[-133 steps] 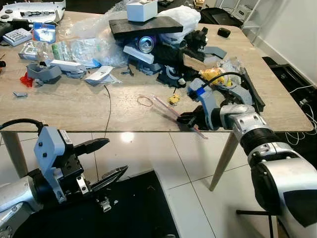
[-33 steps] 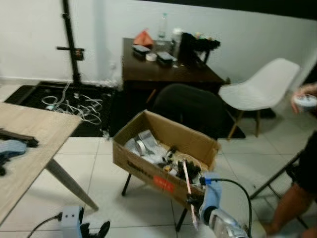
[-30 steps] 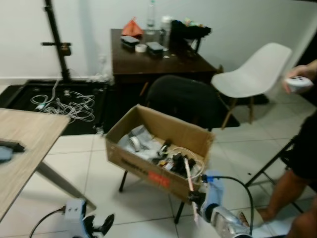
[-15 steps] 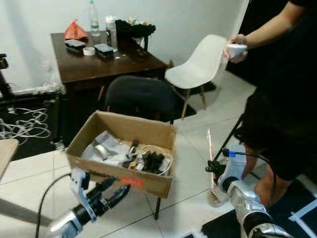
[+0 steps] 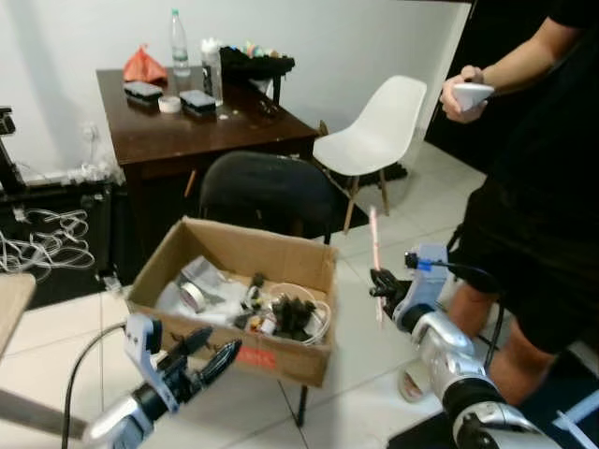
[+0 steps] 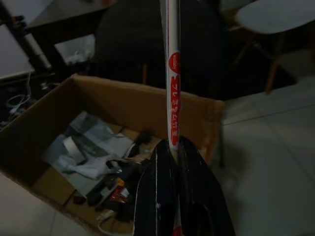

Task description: Picking trash to rubbish bin

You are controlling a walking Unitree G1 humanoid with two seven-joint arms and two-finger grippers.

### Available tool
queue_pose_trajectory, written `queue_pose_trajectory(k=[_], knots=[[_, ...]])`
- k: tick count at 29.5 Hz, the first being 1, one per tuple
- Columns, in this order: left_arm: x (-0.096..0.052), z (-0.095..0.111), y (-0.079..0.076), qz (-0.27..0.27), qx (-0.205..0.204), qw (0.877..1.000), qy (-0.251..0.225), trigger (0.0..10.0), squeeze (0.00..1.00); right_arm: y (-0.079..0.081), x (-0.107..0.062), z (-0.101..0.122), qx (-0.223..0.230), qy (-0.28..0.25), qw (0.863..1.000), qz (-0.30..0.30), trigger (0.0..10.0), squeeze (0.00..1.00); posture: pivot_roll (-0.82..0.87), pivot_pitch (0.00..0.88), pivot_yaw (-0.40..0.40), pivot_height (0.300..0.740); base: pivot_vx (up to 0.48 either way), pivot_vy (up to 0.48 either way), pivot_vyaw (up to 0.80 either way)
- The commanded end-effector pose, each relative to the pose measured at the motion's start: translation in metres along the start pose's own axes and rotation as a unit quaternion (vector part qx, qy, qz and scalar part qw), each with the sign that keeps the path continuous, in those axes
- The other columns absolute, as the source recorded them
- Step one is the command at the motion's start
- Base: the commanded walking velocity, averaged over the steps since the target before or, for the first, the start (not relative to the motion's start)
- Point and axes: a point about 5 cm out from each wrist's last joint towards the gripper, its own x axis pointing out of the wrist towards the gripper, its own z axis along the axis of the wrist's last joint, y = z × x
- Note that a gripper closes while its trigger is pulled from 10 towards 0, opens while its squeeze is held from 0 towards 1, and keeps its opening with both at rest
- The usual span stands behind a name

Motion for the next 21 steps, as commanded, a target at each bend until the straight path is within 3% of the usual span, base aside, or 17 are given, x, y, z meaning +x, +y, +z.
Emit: queue_pose_trajectory(k=[1,11,17,21], knots=[[0.002,-0.004,-0.003,-0.005,-0.008,1.0,0.003,10.0,0.0,-0.001,0.0,0.004,0.001,-0.01,1.0,0.004,10.0,0.0,-0.07,0.118,-0.018,0.74,0.349,0.0,0.0],[0.001,-0.006,-0.004,0.006,-0.007,1.0,0.007,10.0,0.0,0.01,-0.003,-0.006,-0.009,0.007,0.998,0.065,10.0,0.0,-0.08,0.118,-0.027,0.74,0.334,0.0,0.07],[-0.002,-0.009,-0.003,0.018,-0.001,1.0,0.016,10.0,0.0,0.013,-0.006,-0.014,0.007,0.014,0.997,0.071,10.0,0.0,-0.08,0.117,-0.03,0.74,0.0,0.0,0.64],[-0.005,-0.012,-0.004,0.014,-0.002,1.0,0.024,10.0,0.0,0.009,-0.01,-0.023,0.01,0.036,0.998,0.053,10.0,0.0,-0.08,0.12,-0.032,0.74,0.0,0.0,0.0]])
